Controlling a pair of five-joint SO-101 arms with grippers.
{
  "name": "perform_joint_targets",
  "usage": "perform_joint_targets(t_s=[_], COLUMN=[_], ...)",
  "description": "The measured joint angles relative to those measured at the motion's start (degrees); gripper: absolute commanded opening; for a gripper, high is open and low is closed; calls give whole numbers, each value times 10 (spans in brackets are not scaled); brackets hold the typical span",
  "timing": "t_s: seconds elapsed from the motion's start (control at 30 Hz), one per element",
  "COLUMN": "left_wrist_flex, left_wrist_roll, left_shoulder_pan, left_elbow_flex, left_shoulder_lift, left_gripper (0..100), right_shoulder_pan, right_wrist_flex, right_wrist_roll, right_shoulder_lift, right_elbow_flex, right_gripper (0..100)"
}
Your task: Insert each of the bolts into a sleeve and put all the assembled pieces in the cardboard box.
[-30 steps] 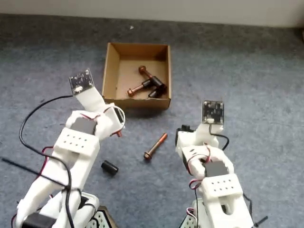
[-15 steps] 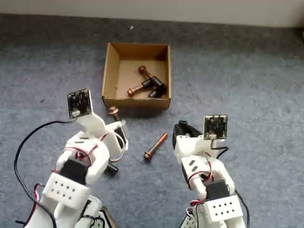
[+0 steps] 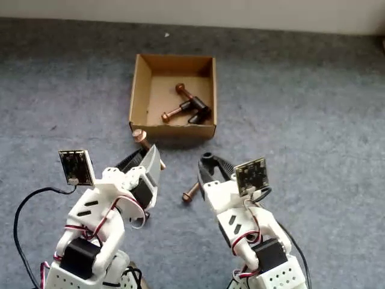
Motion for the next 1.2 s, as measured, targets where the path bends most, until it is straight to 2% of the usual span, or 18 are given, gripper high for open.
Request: perform_joint_targets(t_s=[0.3, 0.5, 0.8, 1.2], left_wrist_flex=[-6, -6, -4, 18], left_wrist_roll=[0, 0, 0, 0], left_shoulder_pan=[0, 2, 62, 68], left_elbow_flex=[-13, -13, -13, -13], left_shoulder_lift=[0, 0, -1, -1], left_gripper=[5, 5, 5, 5], right_shoulder_pan=[-88, -125, -133, -133], right_wrist_flex=[33, 34, 34, -6], right_wrist_roll=[66, 73, 73, 73], right_shoulder_lift=[0, 0, 0, 0], right_elbow_flex=[0, 0, 0, 0], right_gripper=[5, 5, 5, 5])
